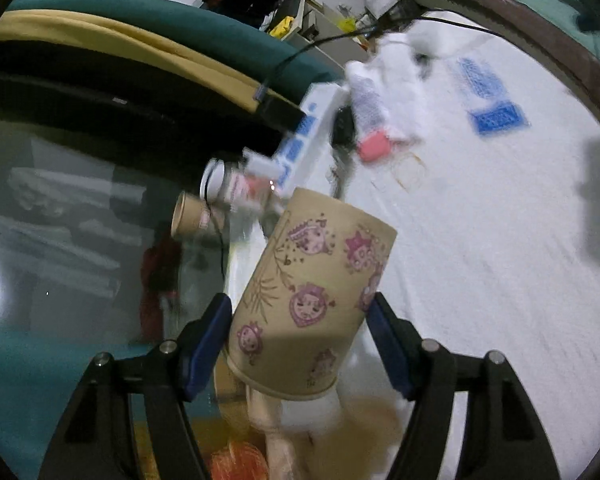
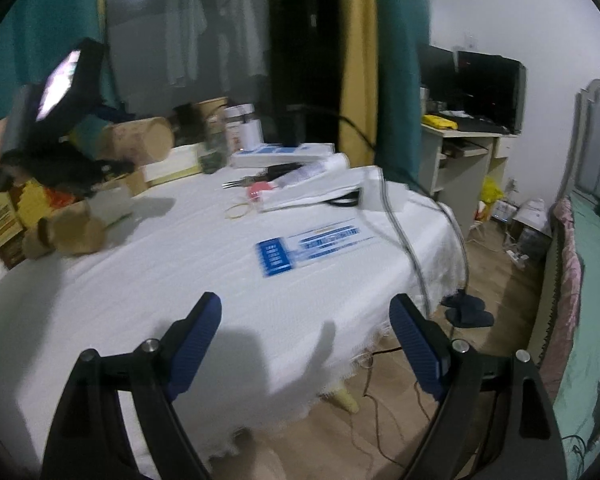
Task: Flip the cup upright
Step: 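Lift the cup with the left tool and carry it toward the right tool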
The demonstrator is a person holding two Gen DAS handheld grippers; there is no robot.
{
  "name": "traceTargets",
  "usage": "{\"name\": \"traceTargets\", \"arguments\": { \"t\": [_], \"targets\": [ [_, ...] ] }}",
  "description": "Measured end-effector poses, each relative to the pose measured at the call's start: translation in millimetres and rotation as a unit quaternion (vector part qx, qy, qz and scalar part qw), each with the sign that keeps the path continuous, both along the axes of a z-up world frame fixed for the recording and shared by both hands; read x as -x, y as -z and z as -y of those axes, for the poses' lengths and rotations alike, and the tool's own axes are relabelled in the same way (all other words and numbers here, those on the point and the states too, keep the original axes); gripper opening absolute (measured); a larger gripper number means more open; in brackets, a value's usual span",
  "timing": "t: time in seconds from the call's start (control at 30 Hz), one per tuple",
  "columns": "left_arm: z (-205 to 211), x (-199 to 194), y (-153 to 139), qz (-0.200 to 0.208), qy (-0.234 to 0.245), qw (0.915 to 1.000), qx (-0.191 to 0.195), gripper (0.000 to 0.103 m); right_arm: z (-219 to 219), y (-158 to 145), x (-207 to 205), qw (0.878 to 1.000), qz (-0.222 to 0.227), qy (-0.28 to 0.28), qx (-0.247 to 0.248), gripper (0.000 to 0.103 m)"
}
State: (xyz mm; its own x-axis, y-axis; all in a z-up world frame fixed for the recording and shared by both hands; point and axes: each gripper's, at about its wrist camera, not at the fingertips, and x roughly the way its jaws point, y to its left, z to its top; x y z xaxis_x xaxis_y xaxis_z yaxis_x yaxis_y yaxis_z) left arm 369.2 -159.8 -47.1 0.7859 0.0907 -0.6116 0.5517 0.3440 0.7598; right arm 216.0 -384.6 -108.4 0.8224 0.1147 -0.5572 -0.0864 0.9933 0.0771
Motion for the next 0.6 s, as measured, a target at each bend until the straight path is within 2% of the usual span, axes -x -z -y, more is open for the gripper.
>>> {"name": "traceTargets", "arguments": {
  "t": [0.17,0.3,0.33,0.4,0.47,0.6],
  "targets": [
    [-43,112,1,-0.041,-0.019,0.9989,0.012,0.070,-36,-5,26,0.999,0.006,-0.036,-0.007,0.084],
    [-66,170,11,-0.099,-0.046,0.9930,0.044,0.071,-66,-4,42,0.997,-0.007,-0.071,-0.024,0.084],
    [-73,179,15,-0.122,-0.053,0.9894,0.058,0.072,-72,-4,45,0.996,-0.014,-0.080,-0.031,0.084],
    [-78,188,29,-0.152,-0.065,0.9844,0.061,0.072,-83,-2,49,0.994,-0.025,-0.093,-0.044,0.084],
    [-82,194,47,-0.165,-0.078,0.9818,0.054,0.072,-95,1,51,0.992,-0.045,-0.107,-0.054,0.084],
    [-84,190,66,-0.185,-0.090,0.9759,0.072,0.074,-112,-2,60,0.989,-0.063,-0.125,-0.041,0.084]
  ]
}}
